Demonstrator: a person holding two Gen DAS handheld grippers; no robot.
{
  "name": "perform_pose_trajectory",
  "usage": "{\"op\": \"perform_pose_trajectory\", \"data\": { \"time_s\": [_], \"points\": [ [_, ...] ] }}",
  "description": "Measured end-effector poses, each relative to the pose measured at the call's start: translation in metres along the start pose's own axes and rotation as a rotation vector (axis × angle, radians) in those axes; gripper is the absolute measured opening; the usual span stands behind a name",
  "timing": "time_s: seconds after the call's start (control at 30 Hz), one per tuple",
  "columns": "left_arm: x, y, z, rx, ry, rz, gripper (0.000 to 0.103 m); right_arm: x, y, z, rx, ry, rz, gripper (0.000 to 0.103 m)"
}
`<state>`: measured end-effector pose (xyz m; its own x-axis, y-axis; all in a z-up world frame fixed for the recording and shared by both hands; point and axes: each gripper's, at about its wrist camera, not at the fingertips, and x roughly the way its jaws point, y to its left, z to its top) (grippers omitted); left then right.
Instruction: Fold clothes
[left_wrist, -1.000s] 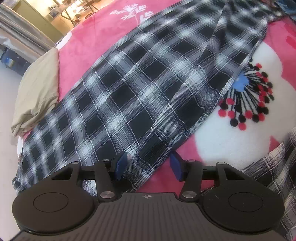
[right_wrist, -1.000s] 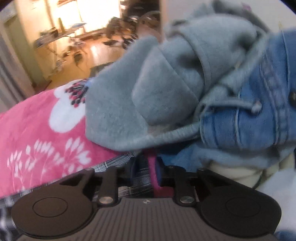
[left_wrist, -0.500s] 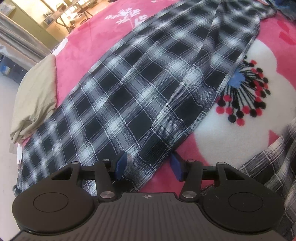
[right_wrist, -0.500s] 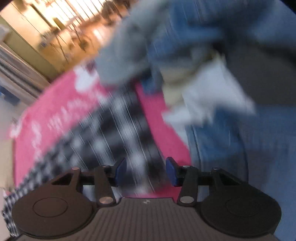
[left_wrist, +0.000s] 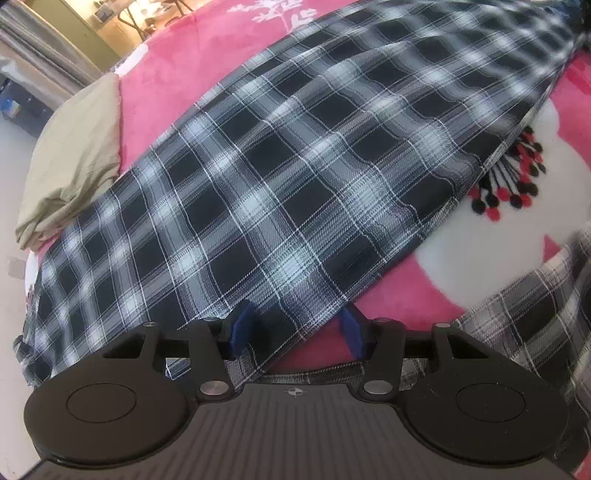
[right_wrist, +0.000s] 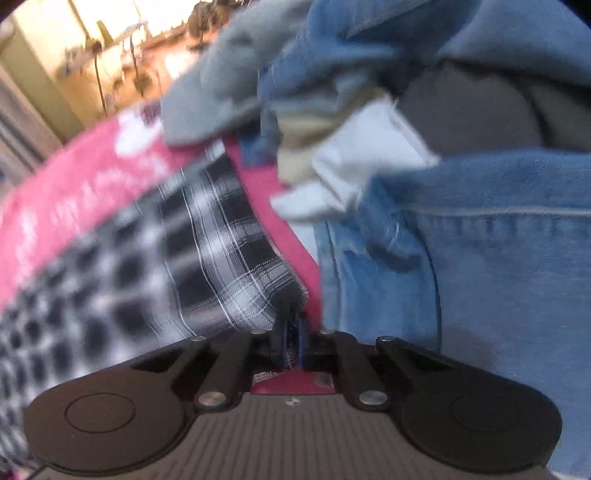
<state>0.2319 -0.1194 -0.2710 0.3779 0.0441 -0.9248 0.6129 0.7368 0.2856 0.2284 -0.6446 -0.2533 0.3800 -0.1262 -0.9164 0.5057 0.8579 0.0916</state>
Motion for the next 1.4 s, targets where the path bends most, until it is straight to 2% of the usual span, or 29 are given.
{"op": "perform_pose_trajectory", "data": {
  "time_s": [0.1, 0.17, 0.2, 0.23, 0.27, 0.37, 0.43, 0.53, 0.57, 0.67, 0.8, 0.83, 0.93, 1.03, 1.07, 1.13, 1.23, 1.27, 1.4],
  "points": [
    [-0.001, 0.002, -0.002, 0.03, 0.012, -0.011, 0.052, 0.014, 0.006, -0.005, -0.073, 0.006, -0.08, 0.008],
    [-0.004, 0.004, -0.005, 0.038, 0.024, -0.021, 0.053, 0.011, 0.015, -0.006, -0.124, -0.025, -0.117, 0.022],
    [-0.006, 0.006, -0.008, 0.036, 0.031, -0.026, 0.053, 0.005, 0.019, -0.008, -0.164, -0.058, -0.167, 0.043],
    [-0.009, 0.009, -0.01, 0.034, 0.038, -0.031, 0.053, -0.001, 0.024, -0.01, -0.204, -0.095, -0.224, 0.05],
    [-0.013, 0.011, -0.013, 0.029, 0.037, -0.034, 0.053, -0.012, 0.027, -0.013, -0.234, -0.153, -0.269, 0.049],
    [-0.028, 0.018, -0.02, 0.007, 0.009, -0.044, 0.053, -0.043, 0.03, -0.019, -0.211, -0.293, -0.223, 0.049],
    [-0.031, 0.018, -0.019, -0.015, -0.029, -0.067, 0.053, -0.056, 0.037, -0.022, -0.194, -0.328, -0.068, 0.048],
    [-0.025, 0.01, -0.014, -0.03, -0.042, -0.103, 0.053, -0.045, 0.068, -0.028, -0.229, -0.275, 0.153, 0.044],
    [-0.023, 0.007, -0.012, -0.035, -0.047, -0.116, 0.053, -0.038, 0.079, -0.028, -0.229, -0.264, 0.204, 0.043],
    [-0.012, -0.001, -0.018, -0.085, 0.008, -0.154, 0.053, -0.016, 0.108, -0.024, -0.216, -0.244, 0.34, 0.041],
    [-0.002, 0.005, -0.023, -0.173, 0.049, -0.196, 0.054, 0.037, 0.153, 0.001, -0.218, -0.178, 0.266, 0.039],
    [-0.002, 0.009, -0.025, -0.198, 0.056, -0.212, 0.054, 0.047, 0.158, 0.009, -0.205, -0.184, 0.211, 0.039],
    [-0.003, 0.02, -0.033, -0.247, 0.072, -0.24, 0.054, 0.054, 0.15, 0.037, -0.072, -0.235, 0.066, 0.039],
    [-0.015, 0.035, -0.045, -0.303, 0.079, -0.246, 0.054, 0.035, 0.121, 0.045, 0.082, -0.254, -0.057, 0.041],
    [-0.022, 0.042, -0.05, -0.321, 0.074, -0.245, 0.054, 0.024, 0.108, 0.043, 0.126, -0.267, -0.048, 0.041],
    [-0.04, 0.056, -0.064, -0.342, 0.058, -0.233, 0.054, -0.007, 0.082, 0.028, 0.152, -0.278, 0.028, 0.041],
    [-0.069, 0.083, -0.093, -0.357, 0.043, -0.191, 0.054, -0.043, 0.074, -0.022, 0.093, -0.184, 0.088, 0.042],
    [-0.068, 0.096, -0.075, -0.36, 0.049, -0.175, 0.054, -0.055, 0.073, -0.039, 0.07, -0.15, 0.106, 0.042],
    [-0.087, 0.118, -0.118, -0.395, 0.104, -0.118, 0.055, -0.101, 0.066, -0.108, -0.018, -0.013, 0.178, 0.043]
  ]
}}
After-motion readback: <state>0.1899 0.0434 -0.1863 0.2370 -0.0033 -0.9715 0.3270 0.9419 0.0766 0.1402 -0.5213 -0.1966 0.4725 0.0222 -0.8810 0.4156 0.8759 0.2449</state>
